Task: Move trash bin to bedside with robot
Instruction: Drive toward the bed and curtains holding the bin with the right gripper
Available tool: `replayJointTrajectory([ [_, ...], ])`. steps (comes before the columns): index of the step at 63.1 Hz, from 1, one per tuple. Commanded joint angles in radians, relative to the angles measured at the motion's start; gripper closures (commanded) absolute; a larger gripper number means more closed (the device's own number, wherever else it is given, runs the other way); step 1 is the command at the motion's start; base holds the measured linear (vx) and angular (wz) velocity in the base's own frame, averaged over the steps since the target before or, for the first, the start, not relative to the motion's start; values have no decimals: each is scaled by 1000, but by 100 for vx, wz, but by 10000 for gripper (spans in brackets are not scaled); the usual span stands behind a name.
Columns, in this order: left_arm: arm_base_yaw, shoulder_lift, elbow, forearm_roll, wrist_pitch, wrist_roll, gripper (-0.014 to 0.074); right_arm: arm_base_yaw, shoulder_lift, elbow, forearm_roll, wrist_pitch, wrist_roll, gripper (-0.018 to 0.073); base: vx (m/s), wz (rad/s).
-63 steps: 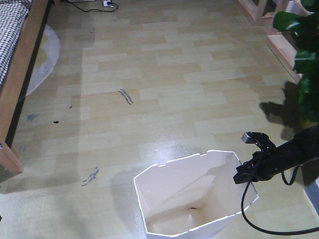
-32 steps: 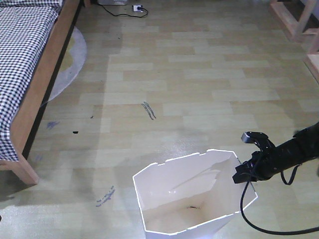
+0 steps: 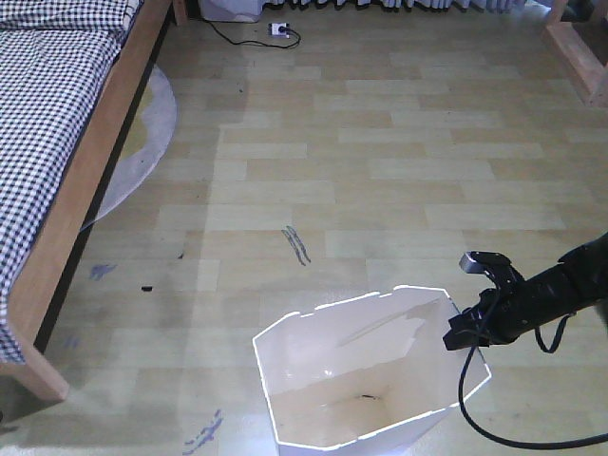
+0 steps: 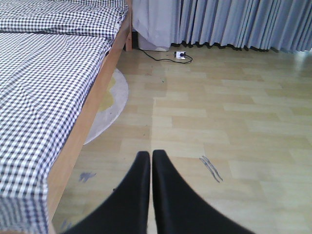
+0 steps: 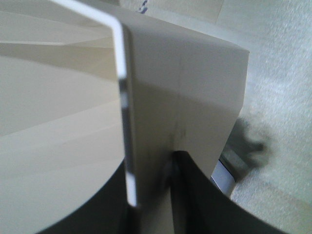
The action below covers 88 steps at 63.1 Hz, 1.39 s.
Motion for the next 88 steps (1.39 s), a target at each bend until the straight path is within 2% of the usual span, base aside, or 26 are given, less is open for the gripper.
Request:
replayJointTrajectory([
  [1,-3,-14,3,-2,-66,-4,603,-4,-74,-9,53,206,4,564,35,-1],
  [88,-3,-14,3,-2,-66,-4,603,-4,-74,-9,53,206,4,564,34,2],
])
